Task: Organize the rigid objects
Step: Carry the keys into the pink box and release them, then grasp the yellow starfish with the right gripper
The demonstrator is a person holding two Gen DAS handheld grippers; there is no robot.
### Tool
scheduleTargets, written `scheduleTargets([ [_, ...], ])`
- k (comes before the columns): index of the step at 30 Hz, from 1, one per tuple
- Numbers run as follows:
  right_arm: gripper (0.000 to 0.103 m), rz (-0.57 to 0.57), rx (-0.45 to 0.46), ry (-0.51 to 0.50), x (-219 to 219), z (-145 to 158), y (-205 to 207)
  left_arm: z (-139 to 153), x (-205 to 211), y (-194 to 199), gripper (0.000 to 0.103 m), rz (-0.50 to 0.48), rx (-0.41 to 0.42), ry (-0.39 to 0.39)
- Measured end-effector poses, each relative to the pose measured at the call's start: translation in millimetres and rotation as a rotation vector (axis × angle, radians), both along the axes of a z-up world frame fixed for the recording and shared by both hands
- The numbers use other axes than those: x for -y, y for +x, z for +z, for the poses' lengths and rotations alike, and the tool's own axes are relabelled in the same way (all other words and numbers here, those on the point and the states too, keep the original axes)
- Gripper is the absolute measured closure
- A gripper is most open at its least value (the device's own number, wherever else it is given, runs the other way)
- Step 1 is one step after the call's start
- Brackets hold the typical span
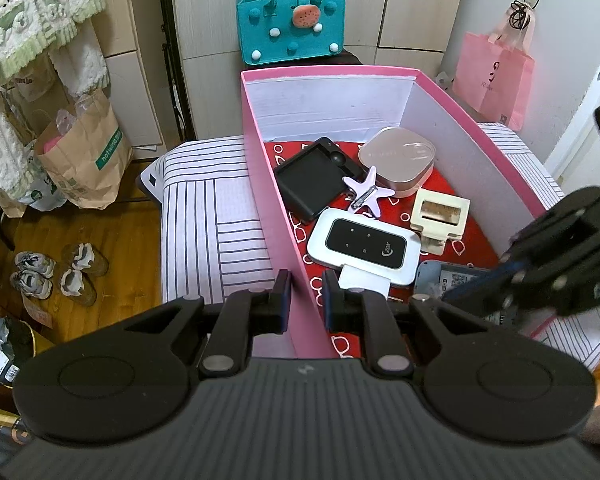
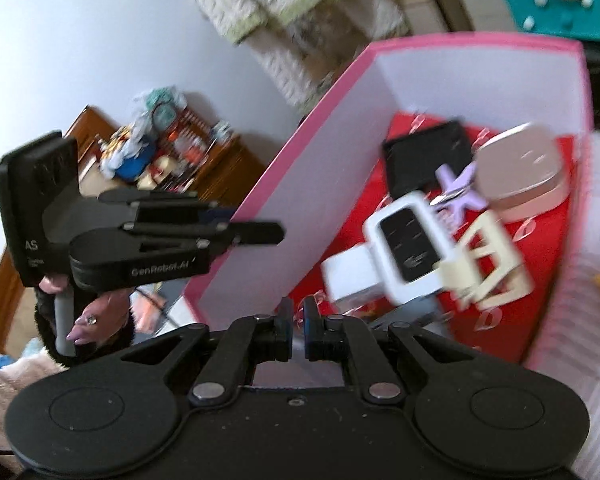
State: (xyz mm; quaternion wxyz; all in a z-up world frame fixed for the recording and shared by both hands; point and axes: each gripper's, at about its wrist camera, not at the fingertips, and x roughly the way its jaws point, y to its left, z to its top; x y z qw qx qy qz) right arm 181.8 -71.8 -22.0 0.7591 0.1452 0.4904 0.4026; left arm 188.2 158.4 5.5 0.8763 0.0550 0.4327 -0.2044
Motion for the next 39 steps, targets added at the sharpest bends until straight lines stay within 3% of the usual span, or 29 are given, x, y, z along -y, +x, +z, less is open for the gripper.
scheduleTargets([
  [4,0.094,0.005,0.022,0.041,-1,6,-2,0,0,-1,0.089,-0.001,0.001,0.0],
  [9,0.091,-0.105,0.142,0.021,28,27,-11,0,-1,-2,0.088,-0.002,0.003,0.0],
  [12,0.091,-0.217,0.239,-0.049,53,39,-20,1,-1,-2,0.089,-0.005,0.004,-0.003],
  [17,0.085,-0.401,0.392,-0.289,89,45,-35,1,-1,-3,0.089,-0.015,0.009,-0.002],
  [19,0.081,-0.443,0.383,-0.359,102,37,-38,1,-1,-3,0.088,-0.02,0.01,0.0],
  [26,0.074,-0.449,0.31,-0.43,116,-5,-35,1,2,-4,0.088,-0.034,0.023,0.023],
  [34,0.058,-0.346,0.356,-0.48,97,-22,-25,0,8,-7,0.088,-0.041,0.043,0.065],
  [39,0.049,-0.345,0.368,-0.536,91,-36,-6,1,10,-7,0.088,-0.05,0.04,0.087],
])
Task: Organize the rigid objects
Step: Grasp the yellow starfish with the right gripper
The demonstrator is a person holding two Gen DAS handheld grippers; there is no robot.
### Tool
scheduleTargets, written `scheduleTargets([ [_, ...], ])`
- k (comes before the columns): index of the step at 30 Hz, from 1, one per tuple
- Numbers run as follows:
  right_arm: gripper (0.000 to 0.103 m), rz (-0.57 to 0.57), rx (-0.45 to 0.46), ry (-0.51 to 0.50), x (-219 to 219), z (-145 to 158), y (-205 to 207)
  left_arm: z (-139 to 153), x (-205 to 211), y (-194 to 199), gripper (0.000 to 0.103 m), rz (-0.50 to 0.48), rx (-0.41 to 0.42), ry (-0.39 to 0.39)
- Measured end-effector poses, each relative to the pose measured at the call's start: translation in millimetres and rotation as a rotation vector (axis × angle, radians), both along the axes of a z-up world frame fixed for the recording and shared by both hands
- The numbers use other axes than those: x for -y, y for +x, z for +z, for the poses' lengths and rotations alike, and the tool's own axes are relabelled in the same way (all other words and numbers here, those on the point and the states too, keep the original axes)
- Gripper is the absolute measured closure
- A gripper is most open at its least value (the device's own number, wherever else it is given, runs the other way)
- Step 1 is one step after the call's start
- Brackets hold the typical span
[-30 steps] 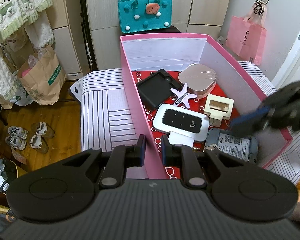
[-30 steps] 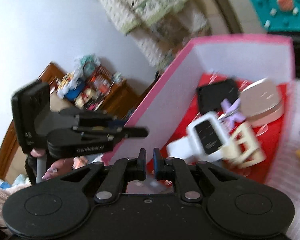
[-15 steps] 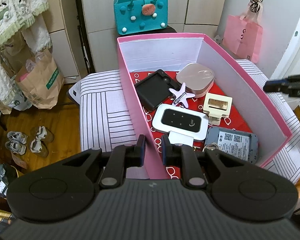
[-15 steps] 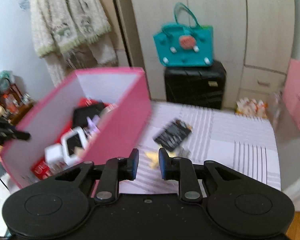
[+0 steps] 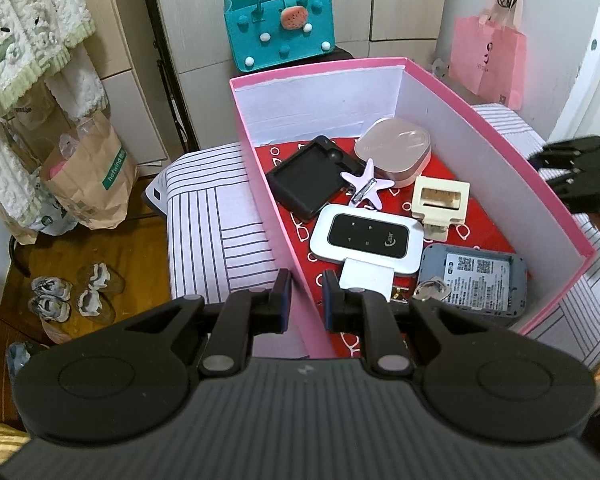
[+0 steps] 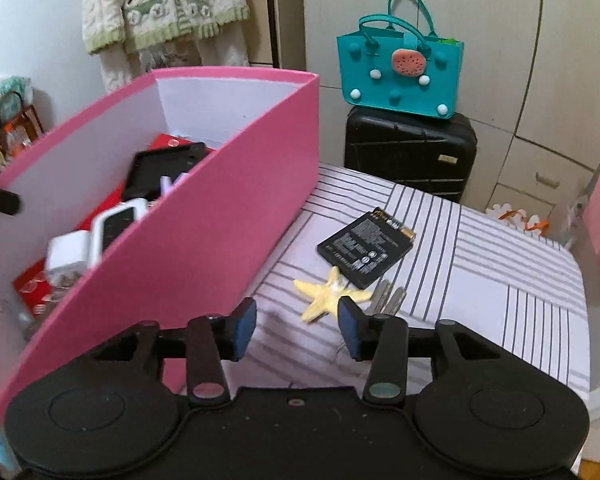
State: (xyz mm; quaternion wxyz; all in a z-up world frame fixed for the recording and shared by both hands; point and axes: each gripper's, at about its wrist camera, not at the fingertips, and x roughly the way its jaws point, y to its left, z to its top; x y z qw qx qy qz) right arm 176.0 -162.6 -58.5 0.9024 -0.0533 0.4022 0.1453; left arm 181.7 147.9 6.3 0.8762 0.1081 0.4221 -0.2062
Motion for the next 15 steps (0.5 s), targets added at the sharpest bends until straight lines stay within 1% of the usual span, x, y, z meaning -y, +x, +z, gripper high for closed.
scheduleTargets([
  [6,0.046,-0.031,-0.049,-0.021,-2,-15,20,4,4,7,0.089,-0.028,-0.043,0.039],
  [8,0.042,-0.038,-0.037,-0.02,-2,-17,23,5,4,9,0.089,-0.033,-0.058,0.047],
  [9,0.042,-0.044,-0.034,-0.021,-2,-17,24,5,5,10,0.089,-0.035,-0.063,0.054],
  [10,0.044,-0.048,-0.027,-0.025,-2,-18,24,5,7,10,0.089,-0.038,-0.066,0.063],
  [11,0.052,-0.05,-0.019,-0.033,-3,-17,23,6,8,11,0.089,-0.043,-0.071,0.073],
  [13,0.06,-0.028,-0.01,-0.058,-5,-13,21,7,10,13,0.089,-0.048,-0.087,0.088],
  [15,0.061,-0.027,-0.001,-0.059,-5,-8,17,8,12,15,0.09,-0.05,-0.104,0.102],
])
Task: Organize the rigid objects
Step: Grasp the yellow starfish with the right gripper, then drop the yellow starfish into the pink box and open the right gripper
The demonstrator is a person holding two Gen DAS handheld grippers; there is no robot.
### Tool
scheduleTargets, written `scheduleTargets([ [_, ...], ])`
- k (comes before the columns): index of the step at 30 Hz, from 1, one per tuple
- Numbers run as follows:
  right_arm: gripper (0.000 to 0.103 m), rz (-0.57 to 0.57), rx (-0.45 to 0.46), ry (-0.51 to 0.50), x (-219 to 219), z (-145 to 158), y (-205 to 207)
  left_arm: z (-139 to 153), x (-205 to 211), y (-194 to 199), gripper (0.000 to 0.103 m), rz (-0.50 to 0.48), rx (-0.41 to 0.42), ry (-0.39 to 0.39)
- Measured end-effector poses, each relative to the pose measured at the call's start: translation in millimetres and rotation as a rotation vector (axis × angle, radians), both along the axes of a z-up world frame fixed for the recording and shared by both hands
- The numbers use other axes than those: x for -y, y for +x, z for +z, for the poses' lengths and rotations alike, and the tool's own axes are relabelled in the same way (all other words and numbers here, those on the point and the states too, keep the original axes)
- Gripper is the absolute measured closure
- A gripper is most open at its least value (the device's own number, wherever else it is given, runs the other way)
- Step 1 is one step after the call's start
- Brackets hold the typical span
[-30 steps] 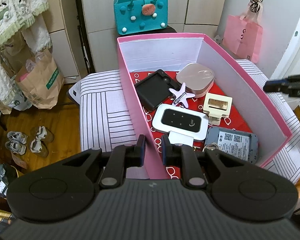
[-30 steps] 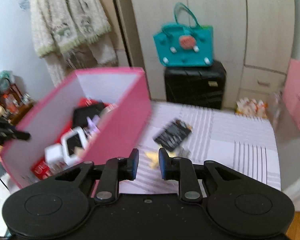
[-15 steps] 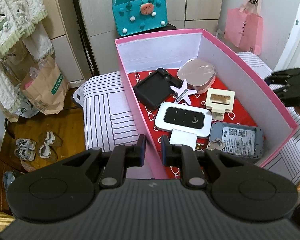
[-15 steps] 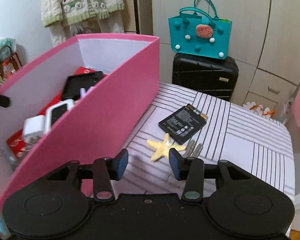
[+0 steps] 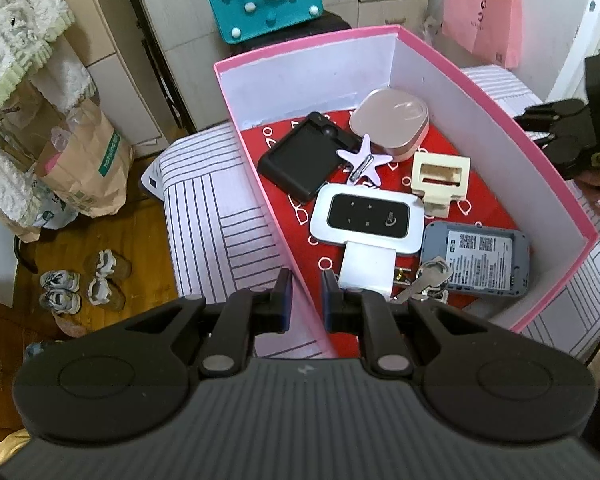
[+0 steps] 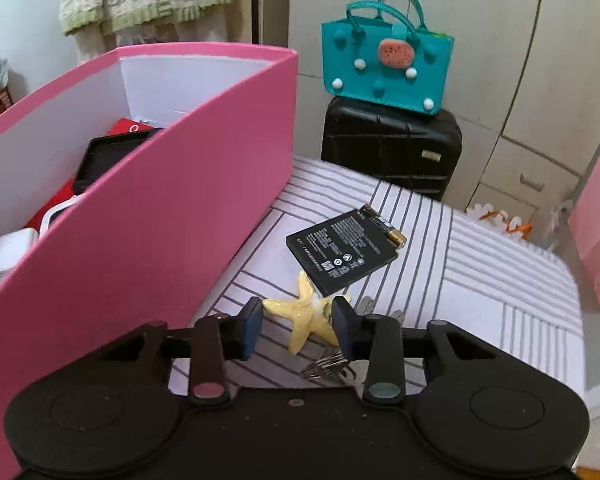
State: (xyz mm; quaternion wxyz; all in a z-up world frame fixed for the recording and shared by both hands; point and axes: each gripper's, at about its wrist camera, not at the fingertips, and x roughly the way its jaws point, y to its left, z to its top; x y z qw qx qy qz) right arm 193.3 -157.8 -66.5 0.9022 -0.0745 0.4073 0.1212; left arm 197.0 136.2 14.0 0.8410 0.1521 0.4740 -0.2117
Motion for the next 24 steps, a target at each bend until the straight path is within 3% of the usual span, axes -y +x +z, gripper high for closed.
scheduleTargets([
  [6,0.064,0.001,0.054,0.025,2,23,-15,1,7,1,0.091,-0.012,-0.01,0.048],
  [13,0.064,0.021,0.147,0.066,2,74,-33,1,12,0,0.091,-0.014,-0.002,0.075],
  [18,0.064,0.11,0.198,0.134,-13,114,-41,1,13,-1,0.091,-0.008,0.008,0.083],
  [21,0.064,0.193,0.16,0.19,-28,123,-35,0,15,-3,0.091,-0.004,0.02,0.091],
  [24,0.064,0.275,0.067,0.24,-50,120,-16,0,17,-4,0.091,-0.001,0.028,0.1],
])
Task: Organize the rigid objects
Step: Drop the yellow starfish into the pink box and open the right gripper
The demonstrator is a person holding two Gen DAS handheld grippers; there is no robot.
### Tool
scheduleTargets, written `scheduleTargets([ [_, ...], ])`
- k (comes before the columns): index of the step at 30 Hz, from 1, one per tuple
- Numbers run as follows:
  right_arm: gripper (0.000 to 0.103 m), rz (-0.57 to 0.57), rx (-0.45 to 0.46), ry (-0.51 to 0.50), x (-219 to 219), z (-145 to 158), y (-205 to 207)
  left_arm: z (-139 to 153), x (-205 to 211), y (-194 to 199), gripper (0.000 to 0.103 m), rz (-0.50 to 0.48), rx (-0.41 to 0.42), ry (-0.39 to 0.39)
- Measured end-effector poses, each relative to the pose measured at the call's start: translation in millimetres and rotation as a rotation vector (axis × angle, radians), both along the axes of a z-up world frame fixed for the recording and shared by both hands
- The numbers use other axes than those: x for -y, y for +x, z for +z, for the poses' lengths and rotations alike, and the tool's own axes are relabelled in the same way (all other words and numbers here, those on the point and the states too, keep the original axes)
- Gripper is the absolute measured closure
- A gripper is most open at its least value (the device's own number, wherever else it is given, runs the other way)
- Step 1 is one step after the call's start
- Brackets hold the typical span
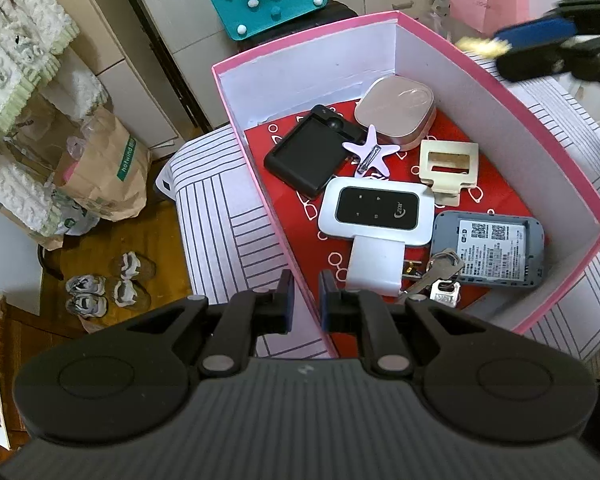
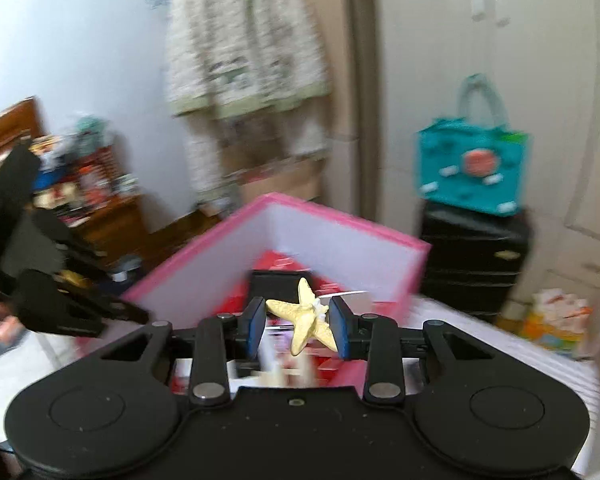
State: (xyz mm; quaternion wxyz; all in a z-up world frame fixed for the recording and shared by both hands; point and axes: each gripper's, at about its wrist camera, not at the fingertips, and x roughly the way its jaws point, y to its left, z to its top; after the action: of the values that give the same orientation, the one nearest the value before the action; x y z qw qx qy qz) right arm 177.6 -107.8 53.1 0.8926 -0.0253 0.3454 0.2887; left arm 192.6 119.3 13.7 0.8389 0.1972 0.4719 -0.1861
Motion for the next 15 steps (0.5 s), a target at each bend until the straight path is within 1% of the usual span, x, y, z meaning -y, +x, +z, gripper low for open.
scheduleTargets([
  [4,0.064,0.081,-0.126,-0.01,-32,-21,30,0,1,1,0.091,0.011,-0.004,0.001],
  [7,0.064,0.119,-0.196,-0.05,-56,-37,49,1,1,2,0.091,0.017,-0.01,-0.001],
  [12,0.063,0.133,-0.255,-0.115,-80,-52,70,1,-1,2,0.091,0.027,-0.012,-0.007],
  [15,0.063,0.131,-0.317,-0.111,-81,-57,74,1,0,3,0.091,0.03,-0.013,-0.008],
])
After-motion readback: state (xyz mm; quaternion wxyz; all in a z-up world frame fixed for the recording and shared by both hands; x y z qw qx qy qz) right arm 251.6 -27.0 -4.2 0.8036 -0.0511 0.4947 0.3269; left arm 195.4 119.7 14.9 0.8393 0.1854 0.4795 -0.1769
